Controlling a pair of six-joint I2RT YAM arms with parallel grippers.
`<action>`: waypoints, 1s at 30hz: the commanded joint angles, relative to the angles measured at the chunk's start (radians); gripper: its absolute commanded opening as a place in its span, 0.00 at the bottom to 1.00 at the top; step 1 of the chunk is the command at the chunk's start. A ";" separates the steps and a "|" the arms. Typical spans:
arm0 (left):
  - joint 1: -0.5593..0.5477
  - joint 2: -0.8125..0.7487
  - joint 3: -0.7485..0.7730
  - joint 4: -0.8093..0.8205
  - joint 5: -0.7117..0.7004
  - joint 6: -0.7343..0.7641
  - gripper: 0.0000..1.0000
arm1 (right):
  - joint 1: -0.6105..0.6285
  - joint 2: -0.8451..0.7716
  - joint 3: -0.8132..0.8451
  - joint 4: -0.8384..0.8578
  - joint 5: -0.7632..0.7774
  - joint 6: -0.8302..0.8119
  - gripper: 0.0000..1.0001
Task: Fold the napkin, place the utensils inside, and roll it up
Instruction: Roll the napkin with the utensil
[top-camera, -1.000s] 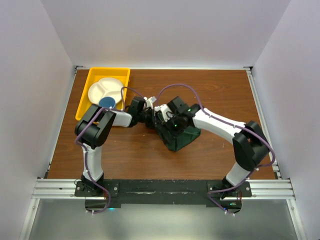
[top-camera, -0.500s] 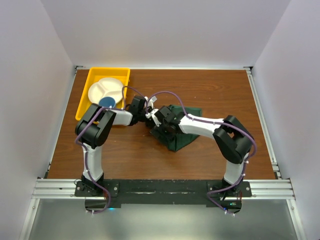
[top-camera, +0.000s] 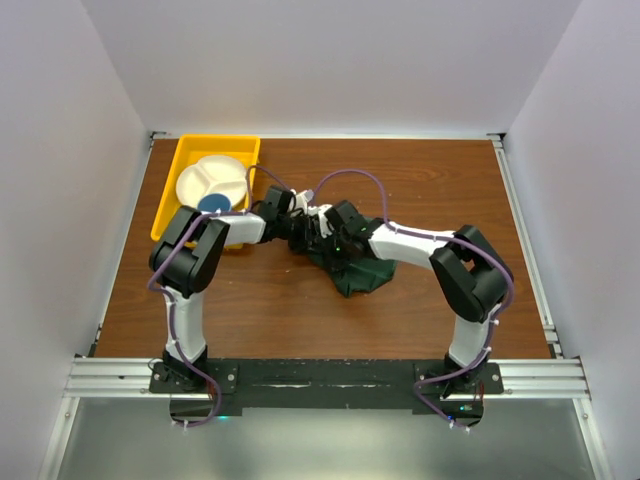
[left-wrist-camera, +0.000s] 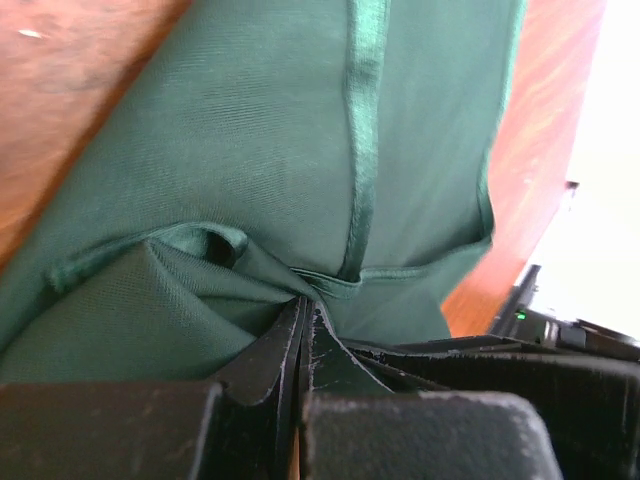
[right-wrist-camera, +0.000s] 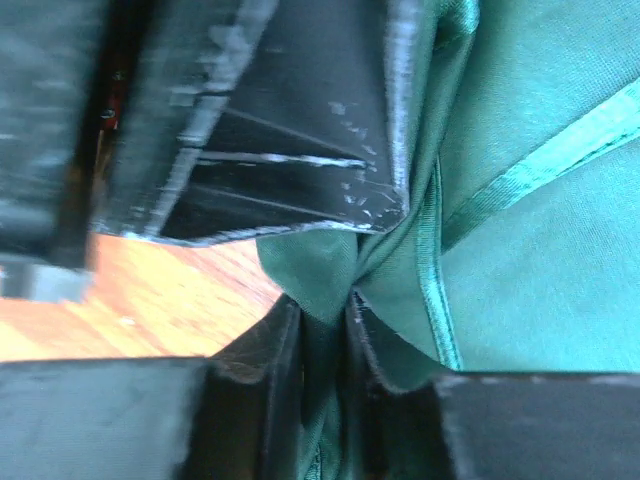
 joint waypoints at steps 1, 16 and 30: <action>0.020 -0.002 0.040 -0.313 -0.277 0.161 0.00 | -0.056 0.087 -0.125 0.045 -0.253 0.118 0.12; 0.025 -0.396 0.014 -0.401 -0.383 -0.104 0.59 | -0.147 0.184 -0.231 0.277 -0.527 0.239 0.05; 0.025 -0.470 -0.337 -0.082 -0.366 -0.495 0.64 | -0.185 0.205 -0.219 0.306 -0.573 0.233 0.06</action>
